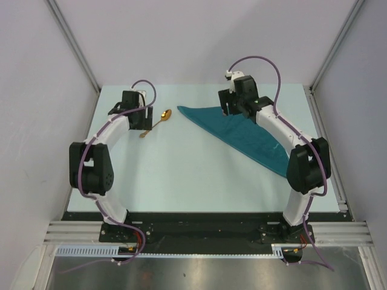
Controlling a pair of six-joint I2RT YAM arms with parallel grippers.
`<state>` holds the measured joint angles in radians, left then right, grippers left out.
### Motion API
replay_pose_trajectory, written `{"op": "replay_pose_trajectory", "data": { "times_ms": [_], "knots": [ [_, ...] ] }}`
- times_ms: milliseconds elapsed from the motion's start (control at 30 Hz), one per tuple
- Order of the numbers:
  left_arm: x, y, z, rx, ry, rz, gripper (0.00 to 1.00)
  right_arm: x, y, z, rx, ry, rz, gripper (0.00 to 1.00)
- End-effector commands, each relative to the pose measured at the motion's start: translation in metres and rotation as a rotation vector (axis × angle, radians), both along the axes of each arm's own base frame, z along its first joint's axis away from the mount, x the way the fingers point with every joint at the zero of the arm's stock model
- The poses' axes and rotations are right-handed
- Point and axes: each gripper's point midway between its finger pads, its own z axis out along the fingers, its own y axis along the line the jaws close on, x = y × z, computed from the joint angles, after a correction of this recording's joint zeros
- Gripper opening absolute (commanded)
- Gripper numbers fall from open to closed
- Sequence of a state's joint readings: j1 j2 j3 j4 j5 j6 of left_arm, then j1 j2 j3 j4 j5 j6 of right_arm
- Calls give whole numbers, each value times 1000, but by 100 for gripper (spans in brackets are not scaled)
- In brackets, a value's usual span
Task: Fold the napkin, place the utensils inside, and roll it up
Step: Fold the napkin, then grab a utensil with the right arm
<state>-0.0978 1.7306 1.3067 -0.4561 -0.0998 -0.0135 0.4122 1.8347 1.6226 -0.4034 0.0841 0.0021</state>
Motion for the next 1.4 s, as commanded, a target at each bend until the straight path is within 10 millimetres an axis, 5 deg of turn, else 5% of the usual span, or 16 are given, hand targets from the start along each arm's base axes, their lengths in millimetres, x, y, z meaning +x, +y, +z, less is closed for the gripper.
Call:
{"op": "replay_pose_trajectory", "data": {
  "times_ms": [0, 300, 633, 800, 1367],
  "knots": [
    [20, 1, -11, 32, 38, -21, 76, -29, 23, 20, 136, 8, 63, 76],
    [63, -37, -37, -81, 32, -140, 72, -57, 42, 5, 181, 72, 115, 76],
    [93, -45, -67, -55, 57, -147, 65, -90, 48, 10, 217, 87, 154, 76],
    [92, -57, -74, -74, 67, -168, 59, -99, 44, 7, 218, 100, 145, 76],
    [62, -72, -93, -109, 186, -114, 13, -109, 36, 6, 222, 97, 129, 77]
  ]
}}
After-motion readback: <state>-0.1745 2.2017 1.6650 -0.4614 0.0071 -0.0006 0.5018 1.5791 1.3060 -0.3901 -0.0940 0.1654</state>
